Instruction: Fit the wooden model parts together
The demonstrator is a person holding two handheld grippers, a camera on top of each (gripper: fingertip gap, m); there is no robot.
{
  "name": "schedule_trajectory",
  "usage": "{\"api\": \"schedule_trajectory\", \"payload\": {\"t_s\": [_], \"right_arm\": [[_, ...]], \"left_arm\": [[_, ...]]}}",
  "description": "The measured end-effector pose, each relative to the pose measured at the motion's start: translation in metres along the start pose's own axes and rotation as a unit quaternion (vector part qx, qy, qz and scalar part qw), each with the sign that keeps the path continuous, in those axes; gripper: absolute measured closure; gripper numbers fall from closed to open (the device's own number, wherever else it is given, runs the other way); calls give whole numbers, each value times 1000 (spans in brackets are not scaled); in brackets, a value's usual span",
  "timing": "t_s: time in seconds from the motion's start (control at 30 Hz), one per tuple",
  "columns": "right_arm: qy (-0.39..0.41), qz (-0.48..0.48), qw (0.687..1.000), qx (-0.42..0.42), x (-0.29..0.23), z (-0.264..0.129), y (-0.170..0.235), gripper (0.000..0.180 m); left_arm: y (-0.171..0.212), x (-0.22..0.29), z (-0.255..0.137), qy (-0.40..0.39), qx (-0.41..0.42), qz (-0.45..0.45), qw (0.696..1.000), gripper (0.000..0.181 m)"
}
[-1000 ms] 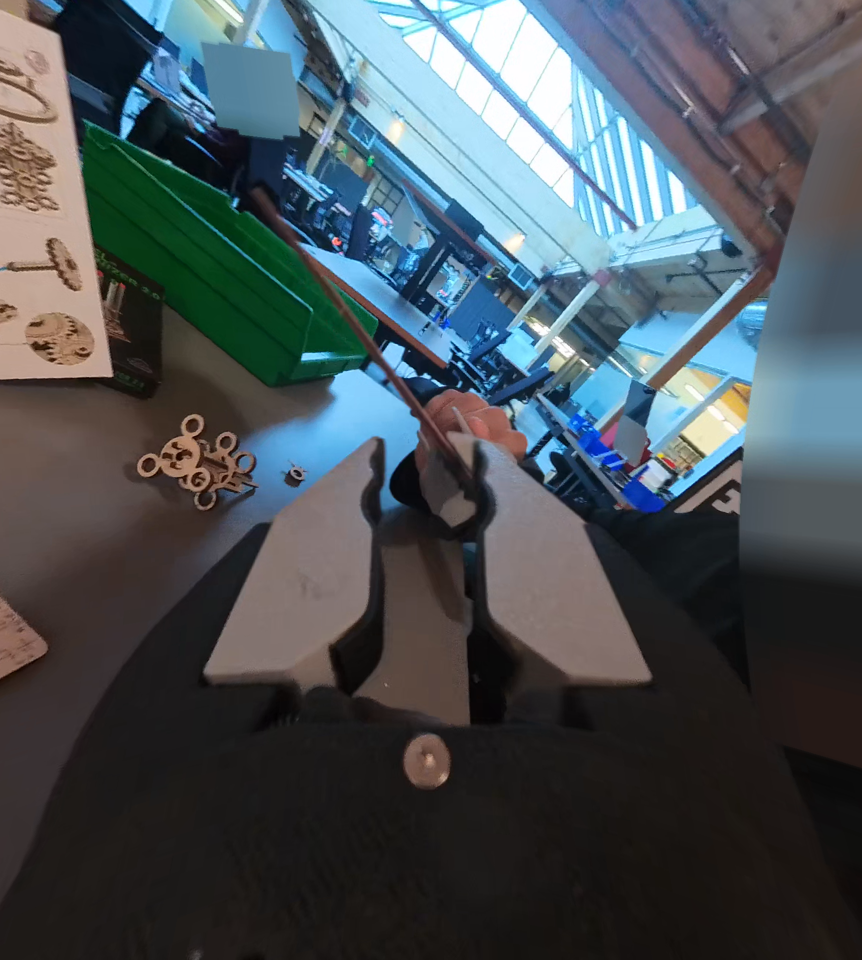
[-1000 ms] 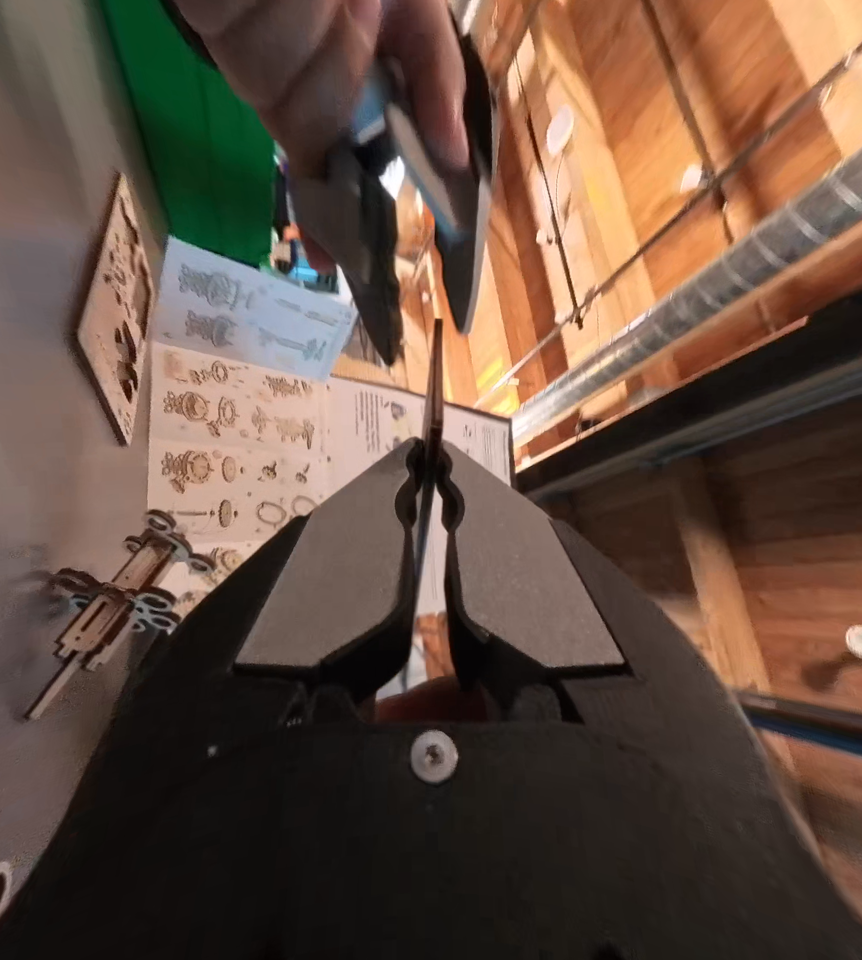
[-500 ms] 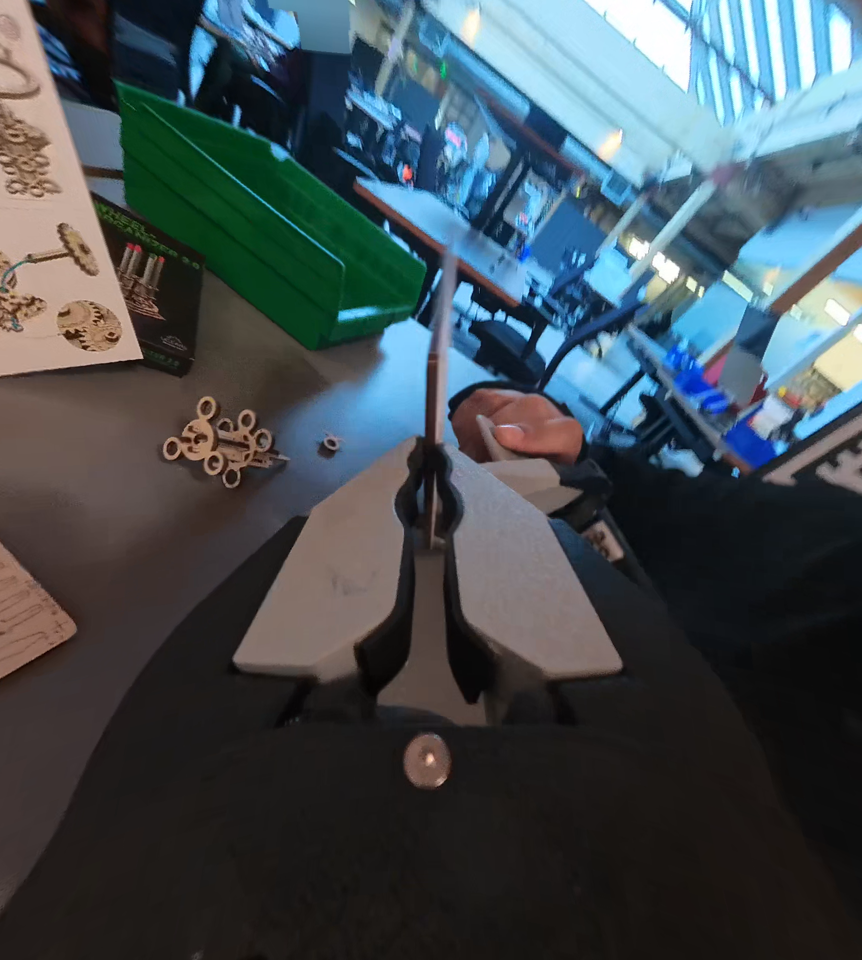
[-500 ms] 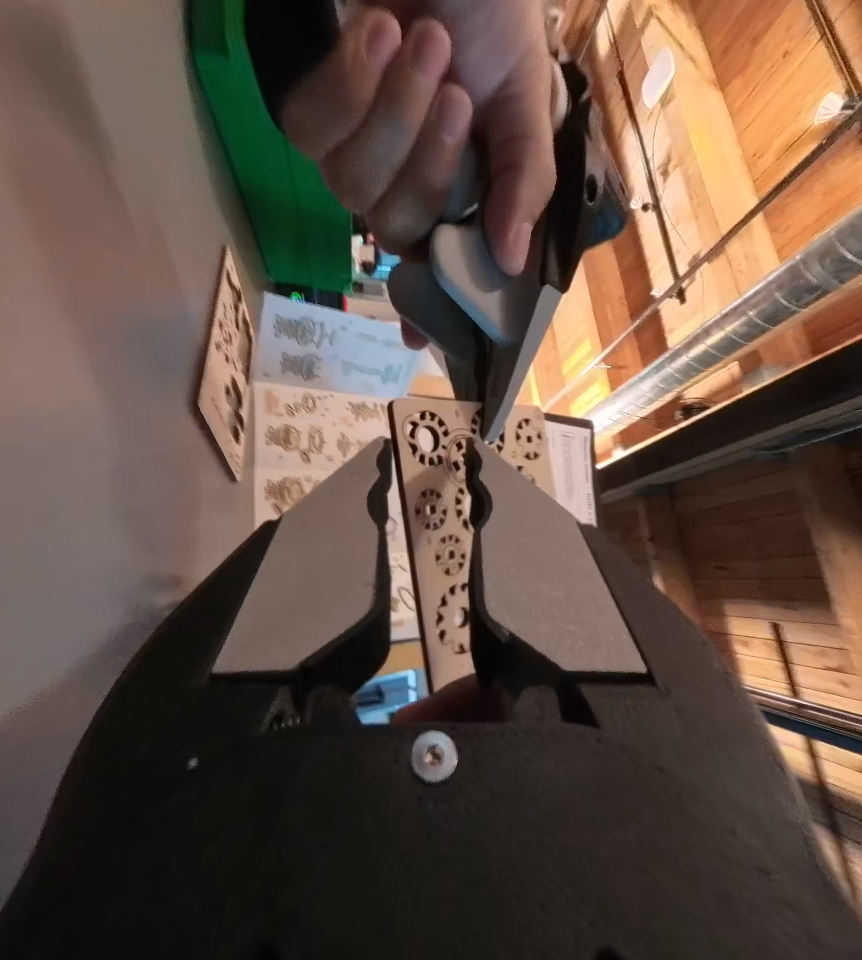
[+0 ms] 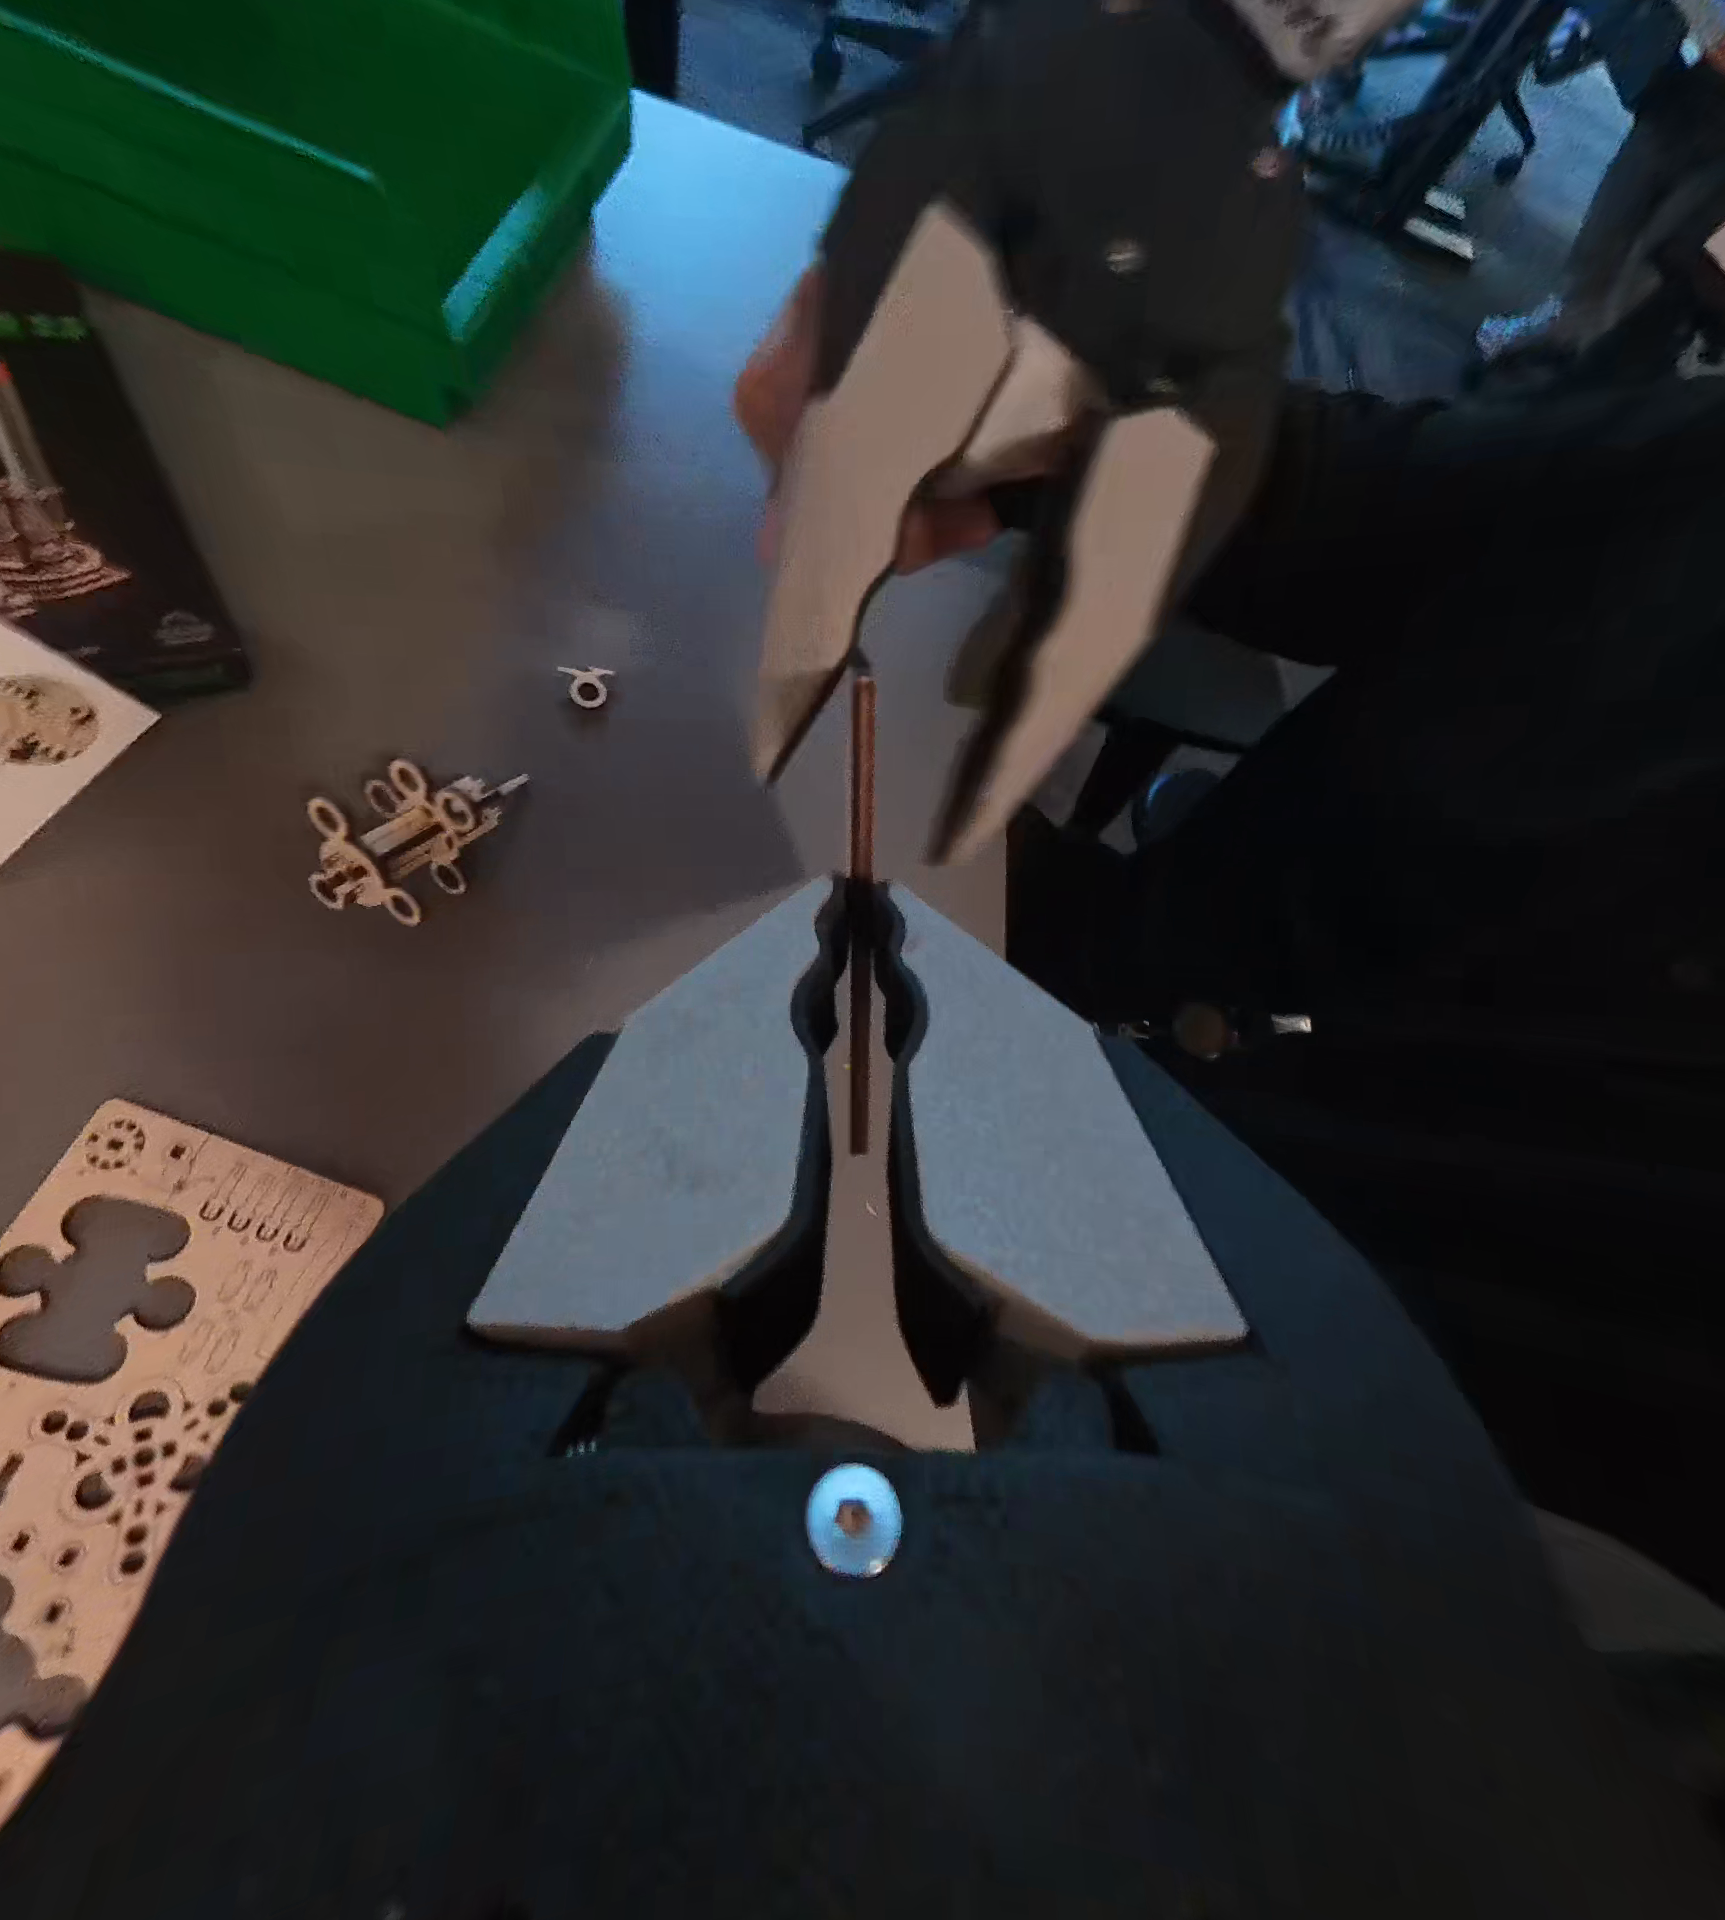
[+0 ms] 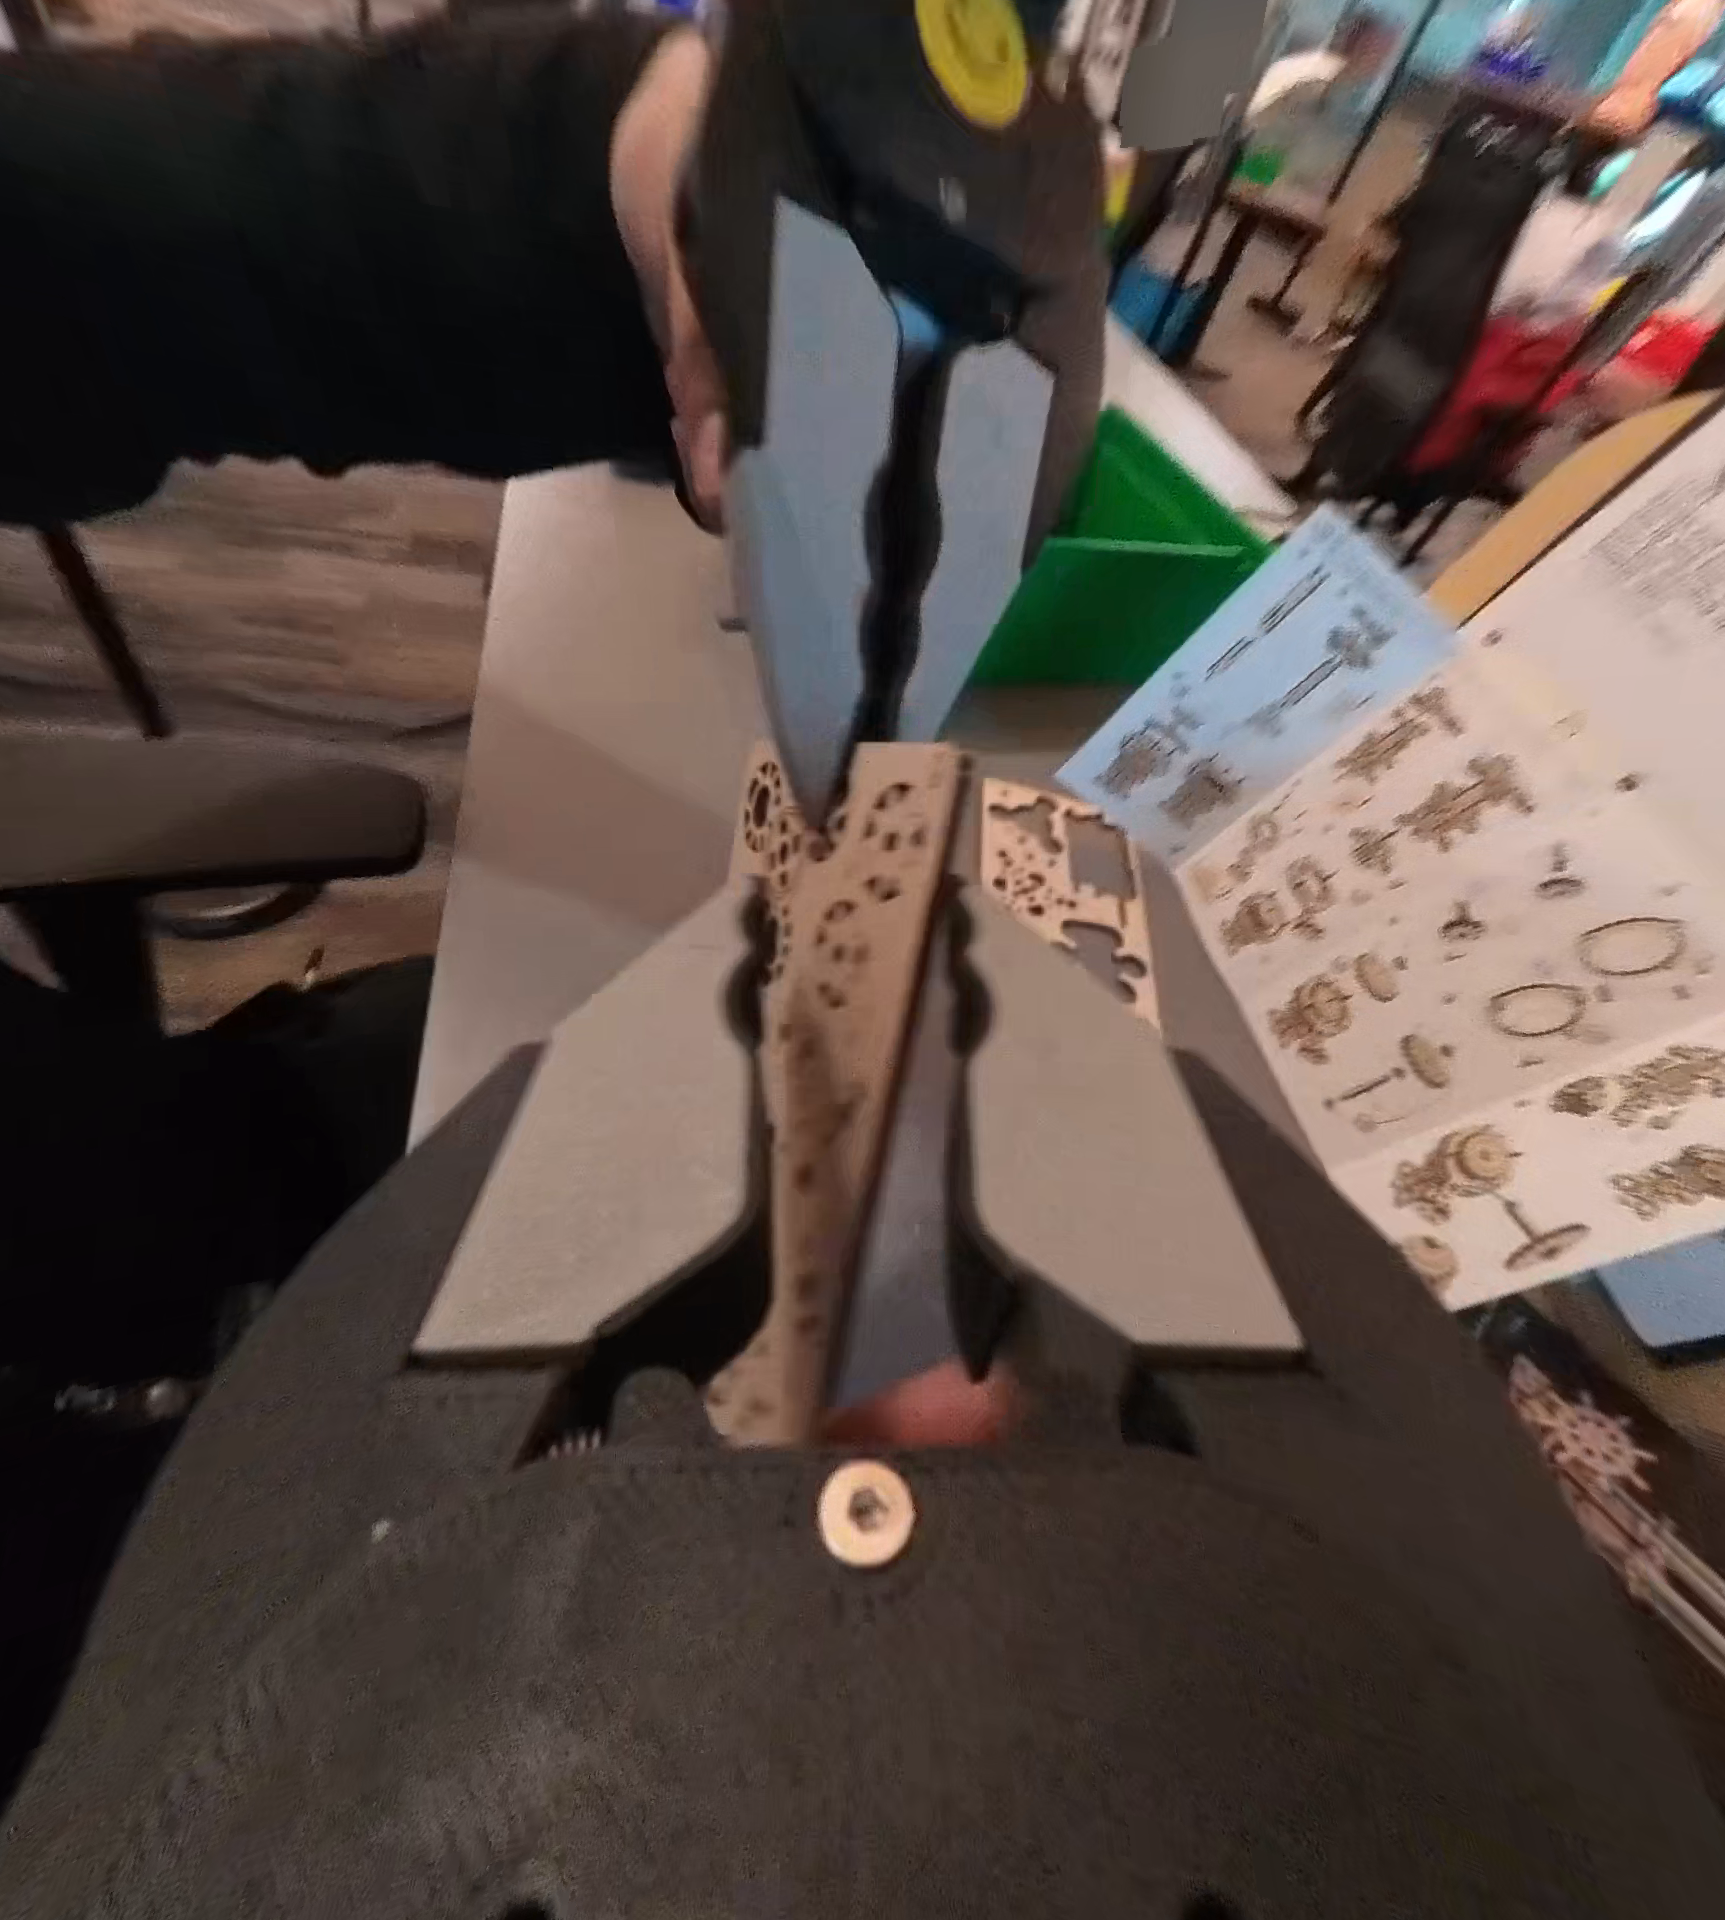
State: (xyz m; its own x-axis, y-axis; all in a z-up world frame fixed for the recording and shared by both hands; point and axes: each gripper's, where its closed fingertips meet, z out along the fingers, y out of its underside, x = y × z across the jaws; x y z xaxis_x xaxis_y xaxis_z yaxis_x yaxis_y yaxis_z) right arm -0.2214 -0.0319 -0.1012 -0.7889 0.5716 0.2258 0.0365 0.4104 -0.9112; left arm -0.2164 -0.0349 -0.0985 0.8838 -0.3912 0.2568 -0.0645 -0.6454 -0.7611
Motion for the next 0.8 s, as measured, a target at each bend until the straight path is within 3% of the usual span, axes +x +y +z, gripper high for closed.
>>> {"api": "schedule_trajectory", "payload": {"t_s": [0.1, 0.2, 0.33, 0.43, 0.57, 0.7, 0.8], "right_arm": [[-74, 60, 995, 16, 0, 5, 6, 178], [-81, 144, 983, 76, 20, 4, 8, 180], [-118, 278, 938, 172, 46, -3, 12, 180], [-143, 339, 907, 205, 57, -3, 18, 180], [-141, 365, 894, 218, 64, 2, 26, 180], [-155, 394, 875, 233, 63, 8, 31, 180], [-169, 410, 864, 238, 62, 12, 32, 180]], "left_arm": [[-5, -4, 8, -23, -20, 27, 999, 180], [-21, -18, 1, -57, 42, 9, 997, 179], [-11, -54, -22, -125, 142, -20, 982, 142], [5, -59, -14, -77, 216, -50, 972, 155], [3, -67, -5, -40, 307, -52, 950, 177], [9, -70, 19, 20, 290, -75, 954, 168], [16, -62, 31, 26, 270, -50, 961, 177]]}}
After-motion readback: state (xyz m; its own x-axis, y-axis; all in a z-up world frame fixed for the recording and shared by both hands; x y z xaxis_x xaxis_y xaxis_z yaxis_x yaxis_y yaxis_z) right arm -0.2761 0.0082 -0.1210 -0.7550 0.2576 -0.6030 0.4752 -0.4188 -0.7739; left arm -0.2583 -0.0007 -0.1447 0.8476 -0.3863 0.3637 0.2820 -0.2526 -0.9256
